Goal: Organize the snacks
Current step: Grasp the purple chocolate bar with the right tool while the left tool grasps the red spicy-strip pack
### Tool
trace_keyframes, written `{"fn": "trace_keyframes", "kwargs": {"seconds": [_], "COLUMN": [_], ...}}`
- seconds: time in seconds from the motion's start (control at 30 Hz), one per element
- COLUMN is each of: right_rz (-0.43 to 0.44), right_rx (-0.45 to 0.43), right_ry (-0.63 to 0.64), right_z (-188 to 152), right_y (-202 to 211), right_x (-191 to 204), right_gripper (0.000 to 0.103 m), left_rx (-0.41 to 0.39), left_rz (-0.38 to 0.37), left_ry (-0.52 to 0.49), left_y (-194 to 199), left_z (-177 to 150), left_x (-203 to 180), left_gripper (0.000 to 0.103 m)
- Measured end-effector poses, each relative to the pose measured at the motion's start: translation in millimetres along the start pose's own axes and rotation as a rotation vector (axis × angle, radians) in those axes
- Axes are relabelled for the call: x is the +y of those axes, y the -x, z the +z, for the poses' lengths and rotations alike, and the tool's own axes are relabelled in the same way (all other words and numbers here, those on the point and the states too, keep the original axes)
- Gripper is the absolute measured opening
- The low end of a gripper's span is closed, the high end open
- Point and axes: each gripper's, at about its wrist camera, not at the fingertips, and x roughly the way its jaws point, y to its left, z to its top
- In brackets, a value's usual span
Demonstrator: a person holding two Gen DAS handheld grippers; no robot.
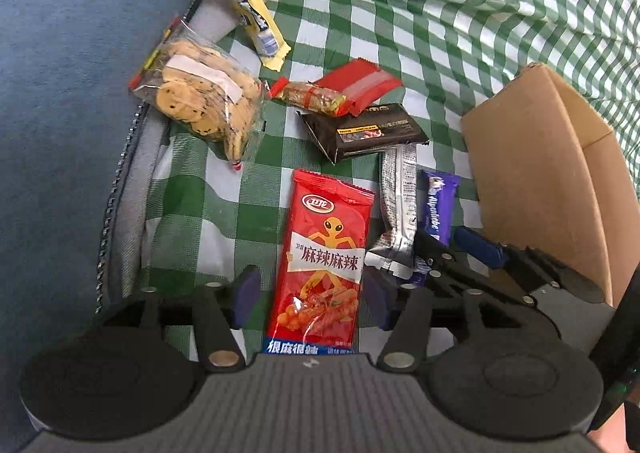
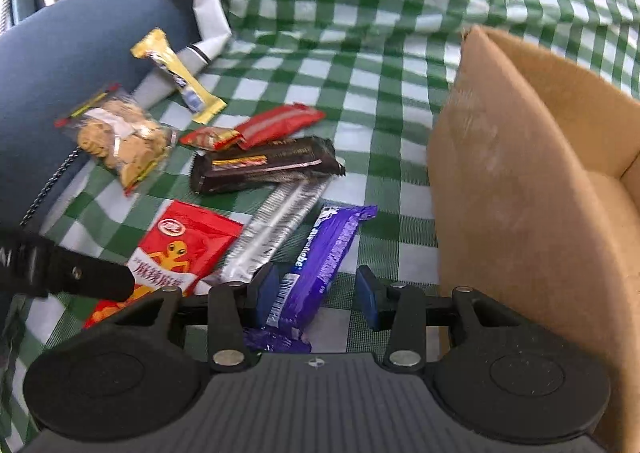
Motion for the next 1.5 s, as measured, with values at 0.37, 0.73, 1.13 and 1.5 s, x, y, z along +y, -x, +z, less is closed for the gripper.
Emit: {"fn": "trace_keyframes", "kwargs": {"seconds": [0.37, 0.73, 1.13, 1.5], "right_rz": [0.050, 0.138, 0.197, 0.161], "right_rx": [0.024, 0.030, 0.114, 0.088], "right_ry": [-0.056, 0.034, 0.083, 0.117], "right_z": [-2, -27, -58, -52], "right_y": [-4, 43, 47, 36], "right_x": [-10, -4, 2, 6], "right_gripper": [0.025, 0.025, 0.038, 0.019], "left_rx": [-0.033, -0.001, 0.046, 0.069], "left_rz": [-0.018, -0.009, 0.050, 0.135], "left_ry": [0.127, 0.073, -0.055, -0.189], "left_y": [-3, -7, -25, -43], "left_z": [7, 4, 0, -5], "left_x": [10, 1, -21, -41], "left_gripper": [0.075, 0.075, 0.075, 0.075]}}
